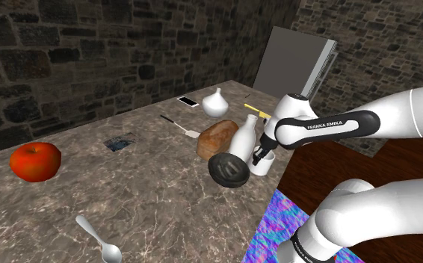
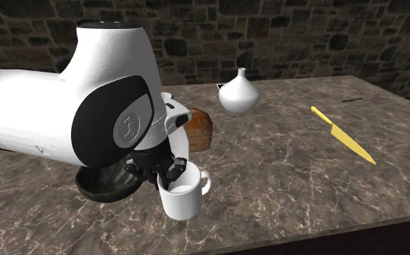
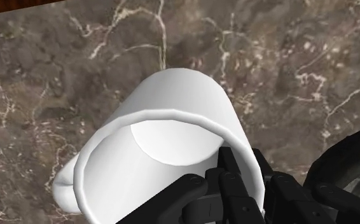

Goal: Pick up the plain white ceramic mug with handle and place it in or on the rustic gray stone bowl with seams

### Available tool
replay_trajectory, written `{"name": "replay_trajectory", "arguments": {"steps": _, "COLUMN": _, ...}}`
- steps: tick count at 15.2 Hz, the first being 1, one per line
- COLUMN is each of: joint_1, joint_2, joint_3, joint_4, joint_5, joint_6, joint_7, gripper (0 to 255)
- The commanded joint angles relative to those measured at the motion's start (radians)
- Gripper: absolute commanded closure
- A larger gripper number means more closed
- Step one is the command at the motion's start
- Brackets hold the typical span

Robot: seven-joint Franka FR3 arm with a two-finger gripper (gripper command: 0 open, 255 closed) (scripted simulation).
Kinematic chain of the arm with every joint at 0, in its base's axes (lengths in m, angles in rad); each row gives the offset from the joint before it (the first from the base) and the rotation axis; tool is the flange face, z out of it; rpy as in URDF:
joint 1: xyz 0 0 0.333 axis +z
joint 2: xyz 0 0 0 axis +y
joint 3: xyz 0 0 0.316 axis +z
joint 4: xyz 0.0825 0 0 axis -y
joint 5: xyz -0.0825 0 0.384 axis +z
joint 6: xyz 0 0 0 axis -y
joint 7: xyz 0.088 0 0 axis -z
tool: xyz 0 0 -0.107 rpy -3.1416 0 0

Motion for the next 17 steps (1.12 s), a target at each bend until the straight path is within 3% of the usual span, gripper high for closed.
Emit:
{"name": "replay_trajectory", "arguments": {"steps": 1, "joint_1": 0.000, "joint_2": -0.019, "joint_3": 0.003, "joint_4": 0.011, "joint_5": 0.002, "joint_6": -0.029, "joint_7": 0.000, "gripper": 255}}
{"name": "replay_trajectory", "arguments": {"steps": 17, "joint_1": 0.009, "joint_2": -0.146, "joint_3": 0.037, "joint_4": 0.160, "joint_5": 0.030, "joint_6": -0.305, "joint_7": -0.001, "gripper": 255}}
